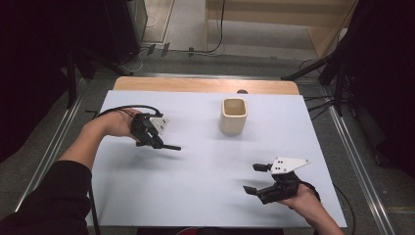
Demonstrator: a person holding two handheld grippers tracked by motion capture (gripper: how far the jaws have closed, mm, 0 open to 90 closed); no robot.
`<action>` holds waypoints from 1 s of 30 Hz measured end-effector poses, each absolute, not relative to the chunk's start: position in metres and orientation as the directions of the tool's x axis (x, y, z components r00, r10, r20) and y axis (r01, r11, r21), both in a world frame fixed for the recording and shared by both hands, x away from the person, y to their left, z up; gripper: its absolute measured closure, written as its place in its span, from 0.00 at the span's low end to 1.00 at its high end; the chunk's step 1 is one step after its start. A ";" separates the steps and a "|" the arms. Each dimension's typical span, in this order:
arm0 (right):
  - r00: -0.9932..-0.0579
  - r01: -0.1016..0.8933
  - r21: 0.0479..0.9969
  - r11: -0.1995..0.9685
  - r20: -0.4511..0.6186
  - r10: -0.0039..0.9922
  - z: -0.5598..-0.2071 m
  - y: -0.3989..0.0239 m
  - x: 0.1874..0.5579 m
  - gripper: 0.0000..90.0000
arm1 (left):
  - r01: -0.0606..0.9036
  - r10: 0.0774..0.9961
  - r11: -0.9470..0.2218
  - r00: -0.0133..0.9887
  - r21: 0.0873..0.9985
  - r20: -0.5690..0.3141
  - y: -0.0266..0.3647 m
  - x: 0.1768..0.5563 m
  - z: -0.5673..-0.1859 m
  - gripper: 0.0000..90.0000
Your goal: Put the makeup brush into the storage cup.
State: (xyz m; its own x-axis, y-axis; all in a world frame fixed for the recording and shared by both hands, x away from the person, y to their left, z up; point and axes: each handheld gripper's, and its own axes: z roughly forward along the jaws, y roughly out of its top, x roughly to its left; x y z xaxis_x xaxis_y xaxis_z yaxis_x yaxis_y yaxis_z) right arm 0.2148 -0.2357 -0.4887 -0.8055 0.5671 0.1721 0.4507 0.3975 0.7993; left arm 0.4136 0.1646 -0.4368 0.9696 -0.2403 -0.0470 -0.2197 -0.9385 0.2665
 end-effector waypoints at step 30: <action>-0.804 0.452 0.802 0.391 0.176 0.568 -0.488 -0.236 0.214 0.20 | 0.226 0.149 -0.866 0.968 0.446 -0.201 0.185 0.388 -0.427 0.88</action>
